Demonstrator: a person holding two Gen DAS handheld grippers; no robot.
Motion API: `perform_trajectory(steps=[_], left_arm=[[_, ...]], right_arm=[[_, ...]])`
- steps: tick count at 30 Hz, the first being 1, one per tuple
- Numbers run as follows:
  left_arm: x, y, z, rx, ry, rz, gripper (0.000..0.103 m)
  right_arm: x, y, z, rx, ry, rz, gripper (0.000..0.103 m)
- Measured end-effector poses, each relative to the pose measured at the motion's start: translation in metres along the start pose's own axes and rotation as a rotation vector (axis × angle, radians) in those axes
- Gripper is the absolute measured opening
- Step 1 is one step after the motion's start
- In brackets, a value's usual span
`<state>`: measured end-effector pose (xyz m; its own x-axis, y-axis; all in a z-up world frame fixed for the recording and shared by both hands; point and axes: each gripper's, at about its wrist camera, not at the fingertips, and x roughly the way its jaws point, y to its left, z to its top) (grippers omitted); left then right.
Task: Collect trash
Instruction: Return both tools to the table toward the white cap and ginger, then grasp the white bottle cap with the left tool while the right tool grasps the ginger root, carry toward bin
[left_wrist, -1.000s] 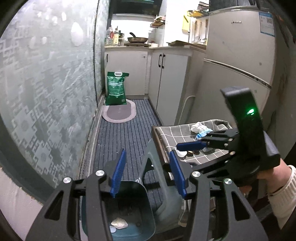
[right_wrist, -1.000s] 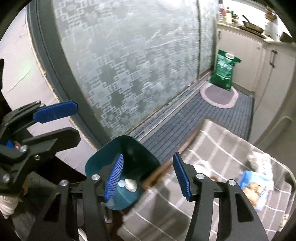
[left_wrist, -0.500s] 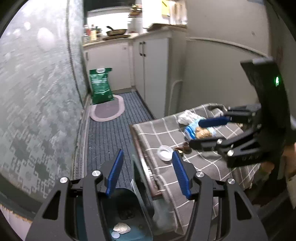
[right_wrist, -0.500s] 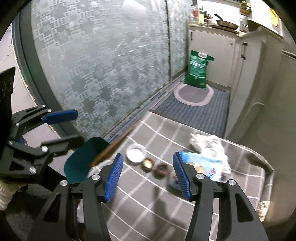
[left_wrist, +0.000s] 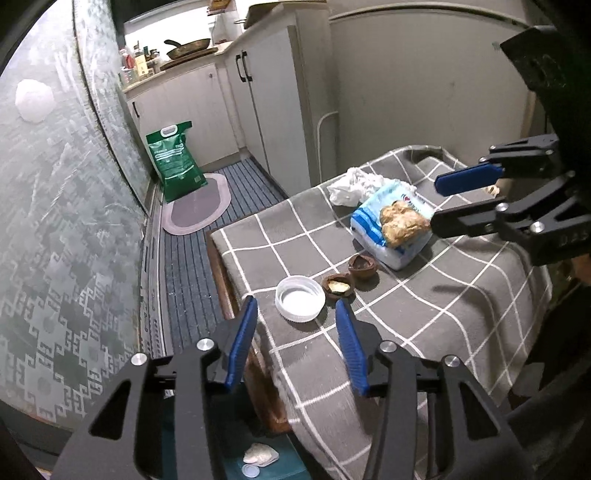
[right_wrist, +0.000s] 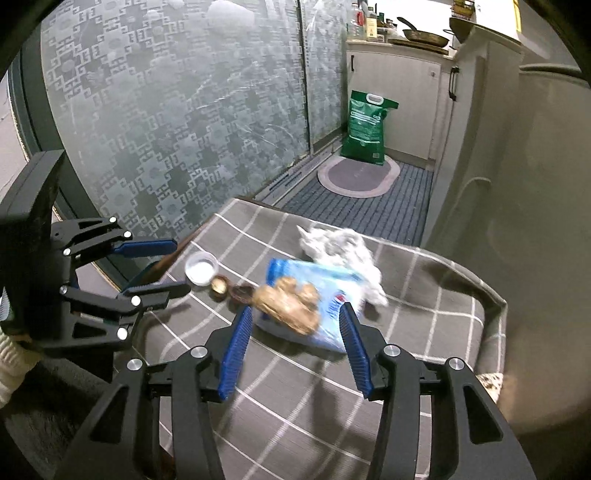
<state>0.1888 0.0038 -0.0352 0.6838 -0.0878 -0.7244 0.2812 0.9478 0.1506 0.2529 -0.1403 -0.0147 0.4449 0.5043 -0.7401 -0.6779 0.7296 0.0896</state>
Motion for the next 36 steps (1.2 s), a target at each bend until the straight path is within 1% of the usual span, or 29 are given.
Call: perform_trajectory(steps=[5,8,11,13,16,18,21,22,26,31,36], left_arm=[[0.015,-0.002,0.0,0.026,0.024,0.025,0.049],[0.018,-0.003,0.002,0.043,0.017,0.031,0.048],[0.021,-0.004,0.004,0.037,0.018,0.015,0.043],[0.022,-0.004,0.005,0.035,0.018,-0.005,0.032],[0.022,-0.007,0.005,0.043,0.014,0.003,0.032],[0.021,-0.005,0.005,0.012,0.016,-0.013,0.032],[0.016,0.004,0.005,-0.064,0.009,-0.034,0.032],[0.013,0.009,0.004,-0.096,0.002,-0.048,0.032],[-0.001,0.017,0.004,-0.171,-0.035,-0.081,0.032],[-0.014,0.022,0.003,-0.201,-0.059,-0.094,0.032],[-0.022,0.027,-0.006,-0.212,-0.058,-0.078,0.032]], right_arm=[[-0.003,-0.007,-0.007,0.0,0.002,-0.003,0.05],[-0.004,-0.008,-0.009,-0.006,-0.002,-0.005,0.05],[-0.006,-0.009,-0.012,-0.023,-0.008,-0.005,0.05],[-0.006,-0.007,-0.012,-0.037,-0.008,-0.008,0.05],[-0.005,-0.003,-0.011,-0.057,-0.008,-0.01,0.05],[-0.003,0.0,-0.01,-0.072,-0.004,-0.009,0.05],[0.002,0.008,-0.008,-0.106,0.006,-0.013,0.05],[0.004,0.011,-0.008,-0.116,0.01,-0.019,0.05],[0.011,0.018,-0.003,-0.136,0.017,-0.031,0.05],[0.021,0.025,0.003,-0.152,0.029,-0.052,0.05],[0.032,0.029,0.008,-0.147,0.05,-0.077,0.05]])
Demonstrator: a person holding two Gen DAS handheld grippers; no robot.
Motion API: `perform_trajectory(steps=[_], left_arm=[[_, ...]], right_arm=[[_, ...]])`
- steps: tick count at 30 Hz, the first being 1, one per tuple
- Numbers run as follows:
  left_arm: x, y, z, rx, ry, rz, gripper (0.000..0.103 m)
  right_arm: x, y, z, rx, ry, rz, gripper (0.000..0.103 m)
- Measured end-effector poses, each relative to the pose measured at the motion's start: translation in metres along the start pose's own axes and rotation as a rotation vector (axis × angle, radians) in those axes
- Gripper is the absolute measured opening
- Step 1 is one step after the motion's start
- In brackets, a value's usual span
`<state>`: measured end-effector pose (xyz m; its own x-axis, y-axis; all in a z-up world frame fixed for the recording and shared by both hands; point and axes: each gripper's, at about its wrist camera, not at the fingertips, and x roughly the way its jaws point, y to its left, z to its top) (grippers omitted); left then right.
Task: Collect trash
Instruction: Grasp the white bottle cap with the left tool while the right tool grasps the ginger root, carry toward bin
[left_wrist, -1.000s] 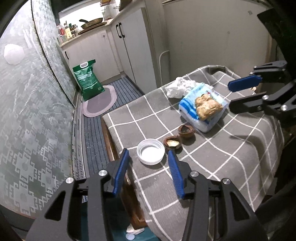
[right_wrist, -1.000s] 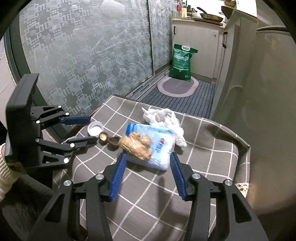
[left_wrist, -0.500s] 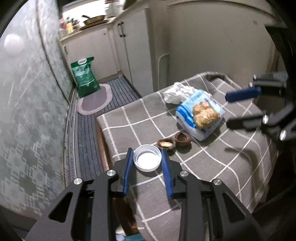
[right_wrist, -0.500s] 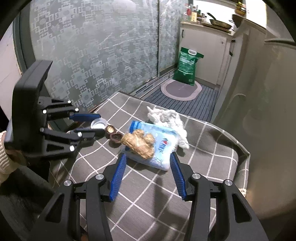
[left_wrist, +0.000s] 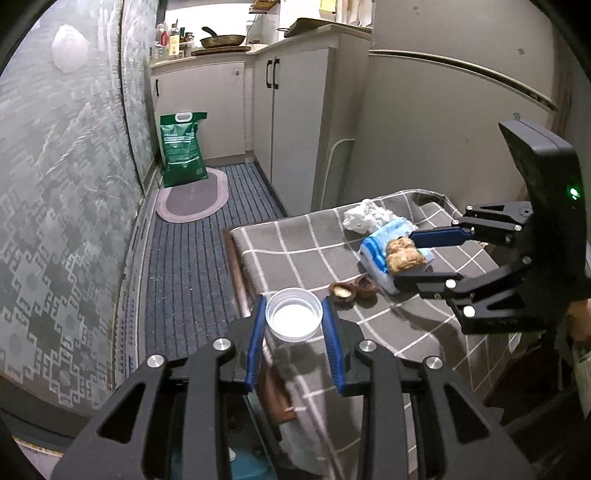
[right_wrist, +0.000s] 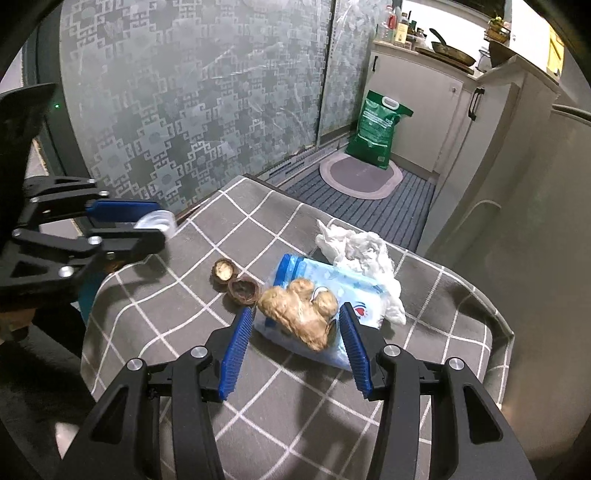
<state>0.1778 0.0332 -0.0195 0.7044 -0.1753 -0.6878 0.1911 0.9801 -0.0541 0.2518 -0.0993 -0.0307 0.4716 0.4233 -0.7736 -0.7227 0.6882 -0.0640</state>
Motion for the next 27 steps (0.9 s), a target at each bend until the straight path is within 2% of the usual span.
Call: perform_trajectory(steps=[9,17,27], left_arm=[[-0.011,0.024,-0.018,-0.019,0.016,0.036,0.032],[-0.021,0.061,-0.034,-0.105,0.04,0.062,0.032],[-0.023,0.097,-0.073,-0.155,0.117,0.103,0.032]], right_arm=[[0.005,0.006,0.012,0.007,0.026,-0.024,0.046],[-0.014,0.02,0.033,0.012,-0.034,-0.029,0.046],[-0.014,0.071,0.065,-0.033,-0.075,0.073,0.046]])
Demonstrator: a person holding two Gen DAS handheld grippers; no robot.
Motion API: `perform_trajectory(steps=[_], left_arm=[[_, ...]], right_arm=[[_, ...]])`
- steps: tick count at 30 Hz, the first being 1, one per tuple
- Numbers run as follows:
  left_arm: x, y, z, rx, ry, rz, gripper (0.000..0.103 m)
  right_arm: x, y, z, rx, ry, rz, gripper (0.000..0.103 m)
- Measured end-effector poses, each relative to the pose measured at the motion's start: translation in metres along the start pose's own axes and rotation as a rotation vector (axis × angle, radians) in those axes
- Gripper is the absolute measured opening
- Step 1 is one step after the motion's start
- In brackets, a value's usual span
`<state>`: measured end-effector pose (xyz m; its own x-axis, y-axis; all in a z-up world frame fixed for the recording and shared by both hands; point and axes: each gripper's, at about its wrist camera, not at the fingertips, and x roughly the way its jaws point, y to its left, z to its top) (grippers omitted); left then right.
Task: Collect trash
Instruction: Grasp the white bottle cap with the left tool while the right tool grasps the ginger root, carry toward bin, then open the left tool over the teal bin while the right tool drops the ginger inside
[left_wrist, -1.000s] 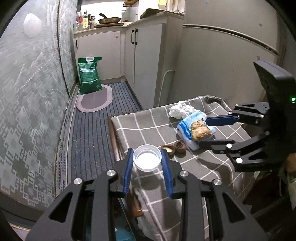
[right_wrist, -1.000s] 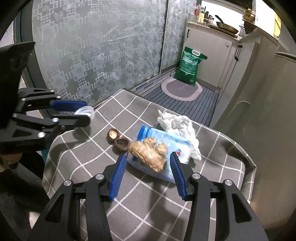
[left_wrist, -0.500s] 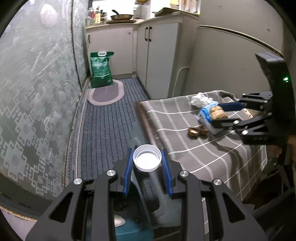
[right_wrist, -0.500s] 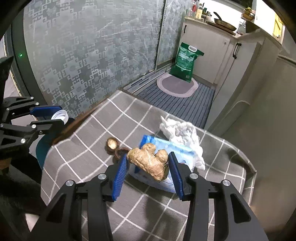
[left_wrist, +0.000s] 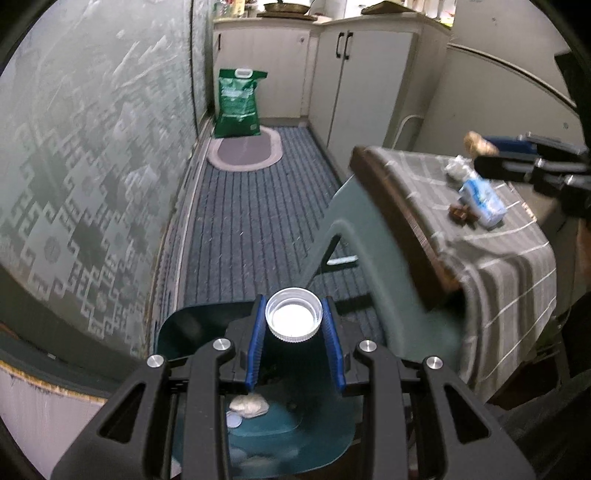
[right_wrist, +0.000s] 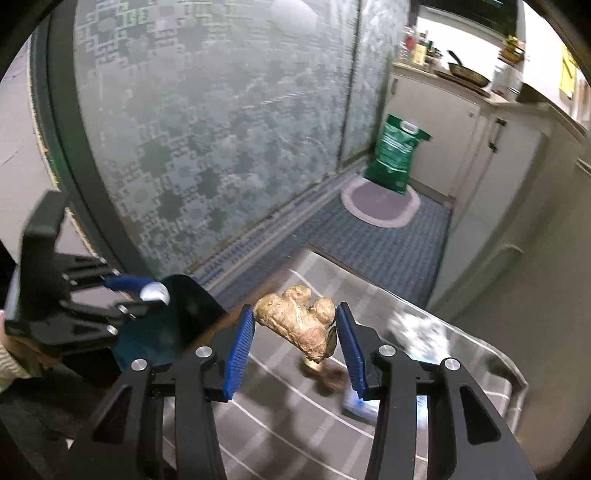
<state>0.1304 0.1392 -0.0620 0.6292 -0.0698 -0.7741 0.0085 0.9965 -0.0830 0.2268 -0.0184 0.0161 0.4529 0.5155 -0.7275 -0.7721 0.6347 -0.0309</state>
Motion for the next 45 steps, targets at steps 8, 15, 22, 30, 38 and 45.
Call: perform_trajectory(steps=[8,15,22,30,38,45], left_arm=[[0.01,0.017,-0.028,-0.006,0.068,0.011,0.032],[0.015,0.026,-0.041,0.009,0.104,0.024,0.038],[0.012,0.041,-0.05,0.008,0.12,0.04,0.038],[-0.011,0.061,-0.053,-0.016,0.087,0.063,0.036],[-0.039,0.075,-0.051,-0.051,0.031,0.084,0.032],[-0.063,0.078,-0.045,-0.06,-0.021,0.103,0.028]], right_arm=[[0.024,0.047,0.013,-0.066,0.036,0.065,0.046],[0.046,0.075,0.019,-0.105,0.072,0.101,0.046],[0.068,0.097,0.022,-0.127,0.121,0.131,0.046],[0.097,0.128,0.017,-0.159,0.188,0.158,0.046],[0.121,0.154,0.005,-0.176,0.251,0.184,0.046],[0.14,0.164,-0.006,-0.168,0.305,0.186,0.046]])
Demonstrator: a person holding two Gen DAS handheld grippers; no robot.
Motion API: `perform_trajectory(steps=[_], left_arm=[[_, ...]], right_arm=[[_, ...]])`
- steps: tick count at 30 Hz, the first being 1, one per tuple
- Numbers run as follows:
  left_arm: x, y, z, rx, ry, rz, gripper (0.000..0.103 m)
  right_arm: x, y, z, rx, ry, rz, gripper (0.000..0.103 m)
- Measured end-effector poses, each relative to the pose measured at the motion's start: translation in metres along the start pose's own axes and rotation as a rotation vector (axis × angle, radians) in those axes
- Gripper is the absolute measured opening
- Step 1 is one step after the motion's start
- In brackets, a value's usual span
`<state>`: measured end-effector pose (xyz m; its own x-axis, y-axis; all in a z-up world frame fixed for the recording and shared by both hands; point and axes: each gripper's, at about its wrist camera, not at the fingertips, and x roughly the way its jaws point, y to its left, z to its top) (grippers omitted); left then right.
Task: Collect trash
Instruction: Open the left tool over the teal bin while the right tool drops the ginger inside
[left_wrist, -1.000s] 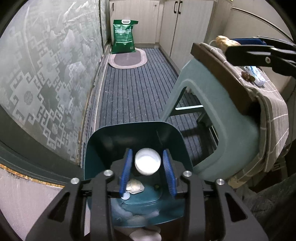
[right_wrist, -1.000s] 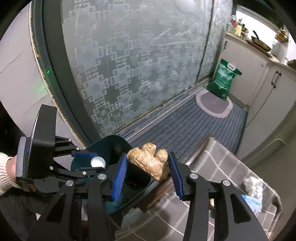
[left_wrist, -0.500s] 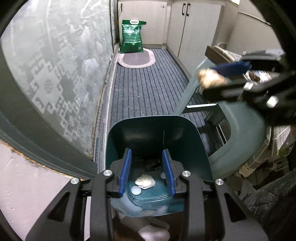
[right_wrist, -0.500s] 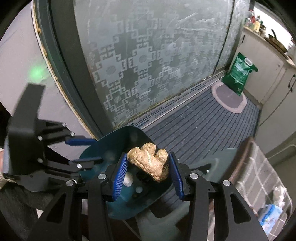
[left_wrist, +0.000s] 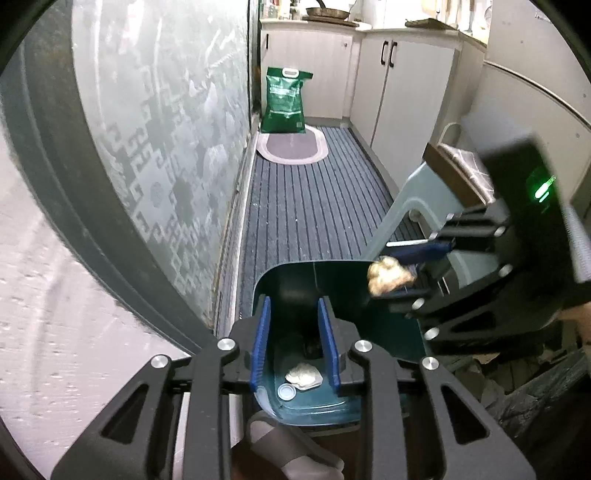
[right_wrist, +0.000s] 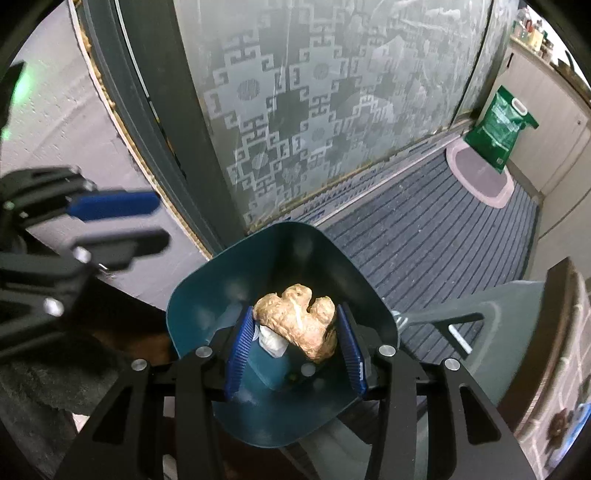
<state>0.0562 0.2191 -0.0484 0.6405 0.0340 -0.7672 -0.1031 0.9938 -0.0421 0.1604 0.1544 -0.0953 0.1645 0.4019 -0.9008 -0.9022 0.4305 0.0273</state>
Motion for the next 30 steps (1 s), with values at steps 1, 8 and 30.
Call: perform_trajectory(steps=[1,8,30], left_arm=[[-0.003,0.0,0.0,-0.001,-0.004,-0.001,0.028],[-0.024,-0.007,0.007,0.014,-0.063,0.016,0.024],[-0.07,-0.028,0.032,0.035,-0.205,0.069,0.023]], right_arm=[[0.002,0.0,-0.001,0.001,0.006,0.001,0.046],[0.024,0.006,-0.007,0.0,0.061,-0.006,0.046],[0.021,0.014,-0.012,-0.009,0.057,0.042,0.049]])
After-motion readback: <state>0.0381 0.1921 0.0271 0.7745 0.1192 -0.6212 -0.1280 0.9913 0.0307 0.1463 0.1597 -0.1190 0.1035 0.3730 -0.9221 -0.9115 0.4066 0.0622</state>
